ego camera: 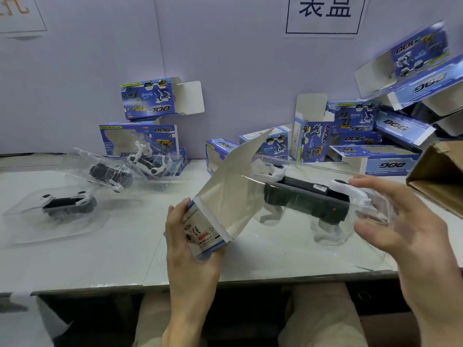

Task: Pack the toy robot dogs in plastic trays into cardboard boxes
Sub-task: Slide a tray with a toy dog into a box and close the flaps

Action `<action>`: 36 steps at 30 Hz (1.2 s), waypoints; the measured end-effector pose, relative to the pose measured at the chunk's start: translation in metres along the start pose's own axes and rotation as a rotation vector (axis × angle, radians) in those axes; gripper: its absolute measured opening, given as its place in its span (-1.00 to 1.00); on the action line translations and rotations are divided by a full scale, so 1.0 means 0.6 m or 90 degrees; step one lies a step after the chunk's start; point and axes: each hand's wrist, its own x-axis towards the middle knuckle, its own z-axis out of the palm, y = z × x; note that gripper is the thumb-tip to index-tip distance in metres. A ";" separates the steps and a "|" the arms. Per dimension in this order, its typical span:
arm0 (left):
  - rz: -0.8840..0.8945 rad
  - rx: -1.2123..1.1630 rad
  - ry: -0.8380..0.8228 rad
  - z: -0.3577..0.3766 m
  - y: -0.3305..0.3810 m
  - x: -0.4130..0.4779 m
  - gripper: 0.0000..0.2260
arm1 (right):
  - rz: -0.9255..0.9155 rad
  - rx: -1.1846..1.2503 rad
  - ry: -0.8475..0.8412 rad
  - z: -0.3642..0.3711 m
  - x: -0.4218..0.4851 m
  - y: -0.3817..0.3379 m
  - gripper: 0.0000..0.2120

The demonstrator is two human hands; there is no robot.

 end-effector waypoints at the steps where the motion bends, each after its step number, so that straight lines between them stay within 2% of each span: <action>1: -0.004 0.001 -0.001 0.000 0.001 0.000 -0.11 | 0.001 -0.005 -0.002 -0.004 -0.001 -0.003 -0.54; 8: 0.052 0.023 -0.011 0.001 -0.011 -0.002 -0.03 | 0.036 -0.082 -0.022 -0.030 -0.010 -0.007 -0.51; 14: 0.143 0.110 -0.050 0.001 -0.016 0.002 -0.16 | 0.051 -0.165 -0.073 0.004 -0.008 -0.006 -0.43; 18: 0.187 0.153 -0.096 0.005 -0.017 0.005 -0.10 | 0.130 -0.098 -0.072 0.024 0.001 0.014 -0.28; 22: 0.187 0.147 -0.078 0.001 -0.011 0.007 -0.19 | 0.132 0.041 -0.014 0.038 0.008 0.024 -0.48; 25: 0.185 0.143 -0.070 -0.002 -0.005 0.008 -0.18 | 0.138 0.049 0.013 0.043 0.006 0.021 -0.45; 30: 0.159 0.139 -0.049 0.000 0.003 0.006 -0.15 | 0.132 0.079 0.085 0.056 0.013 0.017 -0.55; 34: 0.134 0.143 -0.033 0.001 0.002 0.006 -0.11 | 0.164 0.074 -0.003 0.047 0.010 0.015 -0.30; 36: 0.148 0.159 -0.054 0.000 0.002 0.007 -0.14 | 0.169 0.041 -0.018 0.040 0.006 0.015 -0.35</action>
